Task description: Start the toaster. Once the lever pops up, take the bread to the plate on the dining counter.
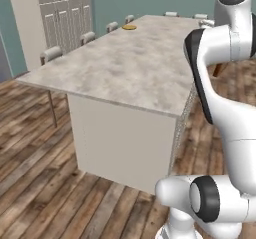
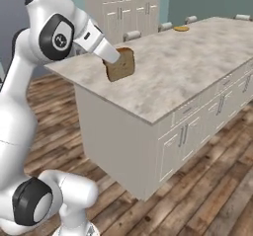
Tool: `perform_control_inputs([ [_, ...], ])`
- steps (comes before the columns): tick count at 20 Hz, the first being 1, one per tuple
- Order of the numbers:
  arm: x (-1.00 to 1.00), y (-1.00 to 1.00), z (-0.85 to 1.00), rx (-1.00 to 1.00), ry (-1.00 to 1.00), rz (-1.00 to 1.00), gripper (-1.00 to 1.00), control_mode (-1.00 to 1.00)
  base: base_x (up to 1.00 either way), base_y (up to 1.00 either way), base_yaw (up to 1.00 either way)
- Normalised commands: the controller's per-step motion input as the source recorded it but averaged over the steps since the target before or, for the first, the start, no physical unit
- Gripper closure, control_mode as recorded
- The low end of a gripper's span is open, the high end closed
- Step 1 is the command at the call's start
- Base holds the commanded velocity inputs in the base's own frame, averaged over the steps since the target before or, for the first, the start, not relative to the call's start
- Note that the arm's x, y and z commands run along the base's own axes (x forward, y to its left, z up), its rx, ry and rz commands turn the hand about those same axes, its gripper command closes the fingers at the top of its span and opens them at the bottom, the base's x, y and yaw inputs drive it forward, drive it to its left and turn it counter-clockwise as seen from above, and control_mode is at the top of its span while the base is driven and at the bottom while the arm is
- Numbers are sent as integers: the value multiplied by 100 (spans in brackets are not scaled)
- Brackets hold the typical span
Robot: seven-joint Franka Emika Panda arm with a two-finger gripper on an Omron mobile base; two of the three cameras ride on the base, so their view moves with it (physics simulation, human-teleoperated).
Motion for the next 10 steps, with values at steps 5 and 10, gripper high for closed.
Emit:
perform_control_inputs([
  [5,0,0,0,0,0,0,100,100,2,100,-29],
  [10,0,0,0,0,0,0,100,100,36,99,-24],
])
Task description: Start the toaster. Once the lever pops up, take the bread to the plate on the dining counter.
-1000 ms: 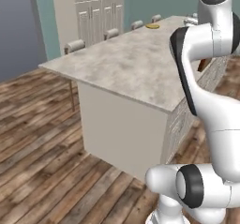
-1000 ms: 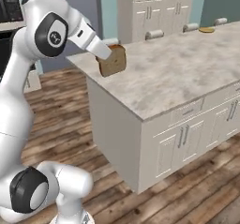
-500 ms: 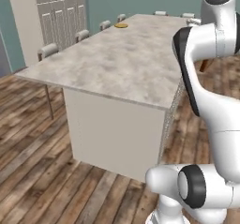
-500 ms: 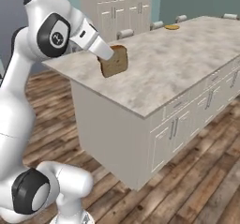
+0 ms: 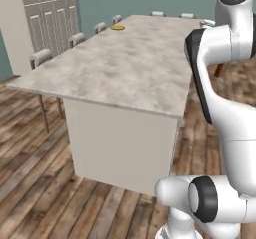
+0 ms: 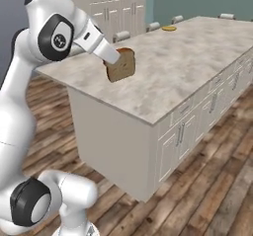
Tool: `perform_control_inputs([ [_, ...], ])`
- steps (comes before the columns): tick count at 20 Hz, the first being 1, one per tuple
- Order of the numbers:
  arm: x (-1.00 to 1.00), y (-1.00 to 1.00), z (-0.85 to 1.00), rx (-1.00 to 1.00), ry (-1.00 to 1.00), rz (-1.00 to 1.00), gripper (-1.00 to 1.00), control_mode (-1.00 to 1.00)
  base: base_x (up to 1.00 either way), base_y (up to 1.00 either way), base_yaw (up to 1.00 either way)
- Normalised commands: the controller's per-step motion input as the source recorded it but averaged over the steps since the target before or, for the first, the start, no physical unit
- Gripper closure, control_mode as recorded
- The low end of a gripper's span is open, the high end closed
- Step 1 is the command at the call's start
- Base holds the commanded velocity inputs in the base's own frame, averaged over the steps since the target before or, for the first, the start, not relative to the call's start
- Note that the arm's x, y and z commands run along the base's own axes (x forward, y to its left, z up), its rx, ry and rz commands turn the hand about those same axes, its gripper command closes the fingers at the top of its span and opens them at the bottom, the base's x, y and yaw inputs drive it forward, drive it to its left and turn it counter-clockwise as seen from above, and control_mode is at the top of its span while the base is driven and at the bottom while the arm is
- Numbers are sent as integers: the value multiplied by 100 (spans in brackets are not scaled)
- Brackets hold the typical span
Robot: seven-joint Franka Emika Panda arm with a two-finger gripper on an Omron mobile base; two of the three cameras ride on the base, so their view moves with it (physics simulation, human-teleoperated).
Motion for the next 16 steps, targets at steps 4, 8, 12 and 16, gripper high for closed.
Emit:
perform_control_inputs([
  [4,0,0,0,0,0,0,100,100,74,92,-17],
  [8,0,0,0,0,0,0,100,100,96,66,-1],
  [12,0,0,0,0,0,0,100,100,73,73,0],
  [16,0,0,0,0,0,0,100,100,64,96,-3],
])
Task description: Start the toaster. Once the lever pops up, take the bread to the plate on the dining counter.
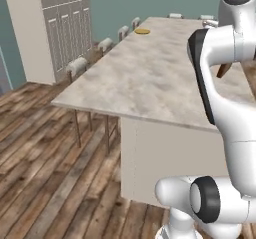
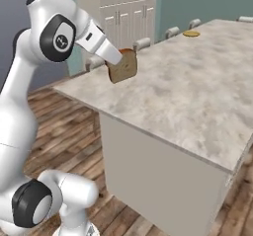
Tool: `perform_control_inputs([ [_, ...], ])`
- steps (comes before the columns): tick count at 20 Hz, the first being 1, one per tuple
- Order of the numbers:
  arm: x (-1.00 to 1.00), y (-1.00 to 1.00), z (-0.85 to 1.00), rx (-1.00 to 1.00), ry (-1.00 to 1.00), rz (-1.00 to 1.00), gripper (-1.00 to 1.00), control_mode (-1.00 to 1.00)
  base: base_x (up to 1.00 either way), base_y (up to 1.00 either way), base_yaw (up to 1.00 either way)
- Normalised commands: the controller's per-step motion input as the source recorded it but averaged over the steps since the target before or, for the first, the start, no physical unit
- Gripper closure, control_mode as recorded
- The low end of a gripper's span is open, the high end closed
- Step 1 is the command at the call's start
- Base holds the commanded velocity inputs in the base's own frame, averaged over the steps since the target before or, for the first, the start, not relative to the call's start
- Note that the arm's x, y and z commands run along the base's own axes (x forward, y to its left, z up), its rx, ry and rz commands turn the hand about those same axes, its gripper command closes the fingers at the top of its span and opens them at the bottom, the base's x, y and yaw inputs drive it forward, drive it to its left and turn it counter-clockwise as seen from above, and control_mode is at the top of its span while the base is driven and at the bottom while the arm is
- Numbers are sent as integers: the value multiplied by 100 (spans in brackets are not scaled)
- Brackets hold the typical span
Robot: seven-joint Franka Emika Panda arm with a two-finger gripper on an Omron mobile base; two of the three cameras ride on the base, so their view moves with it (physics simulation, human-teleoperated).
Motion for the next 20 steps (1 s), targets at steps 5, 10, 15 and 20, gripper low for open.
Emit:
perform_control_inputs([
  [5,0,0,0,0,0,0,100,100,47,100,-10],
  [10,0,0,0,0,0,0,100,100,47,100,-14],
  [15,0,0,0,0,0,0,100,100,52,100,-21],
  [20,0,0,0,0,0,0,100,100,40,100,-27],
])
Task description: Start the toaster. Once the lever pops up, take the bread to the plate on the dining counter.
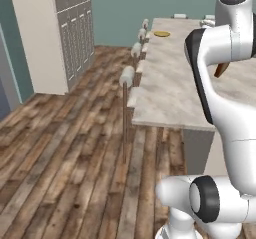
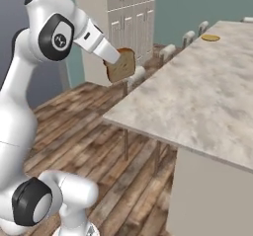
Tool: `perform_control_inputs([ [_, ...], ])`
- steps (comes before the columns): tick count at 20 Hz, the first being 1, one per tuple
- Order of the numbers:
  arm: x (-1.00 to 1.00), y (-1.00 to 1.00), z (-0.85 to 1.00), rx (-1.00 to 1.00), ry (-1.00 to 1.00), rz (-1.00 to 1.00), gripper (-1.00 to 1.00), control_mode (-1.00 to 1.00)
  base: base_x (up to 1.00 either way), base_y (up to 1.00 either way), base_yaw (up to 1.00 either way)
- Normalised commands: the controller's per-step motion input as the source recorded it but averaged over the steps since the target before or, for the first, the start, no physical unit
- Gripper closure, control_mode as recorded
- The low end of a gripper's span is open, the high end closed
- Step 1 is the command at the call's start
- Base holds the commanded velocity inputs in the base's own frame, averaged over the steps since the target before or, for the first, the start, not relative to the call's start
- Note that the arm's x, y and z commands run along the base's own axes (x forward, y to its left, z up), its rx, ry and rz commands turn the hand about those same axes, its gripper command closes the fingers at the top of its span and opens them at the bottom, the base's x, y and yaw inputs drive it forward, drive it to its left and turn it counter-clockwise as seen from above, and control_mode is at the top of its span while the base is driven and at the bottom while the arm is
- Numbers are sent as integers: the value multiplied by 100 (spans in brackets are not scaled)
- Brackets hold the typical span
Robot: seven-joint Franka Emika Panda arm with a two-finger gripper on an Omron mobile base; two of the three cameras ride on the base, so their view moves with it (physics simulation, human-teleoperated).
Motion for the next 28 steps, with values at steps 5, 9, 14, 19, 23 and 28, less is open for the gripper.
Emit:
perform_control_inputs([
  [5,0,0,0,0,0,0,100,100,38,96,-34],
  [9,0,0,0,0,0,0,100,100,35,97,-35],
  [14,0,0,0,0,0,0,100,100,39,95,-34],
  [19,0,0,0,0,0,0,100,100,53,92,-34],
  [23,0,0,0,0,0,0,100,100,68,82,-37],
  [28,0,0,0,0,0,0,100,100,69,82,-36],
])
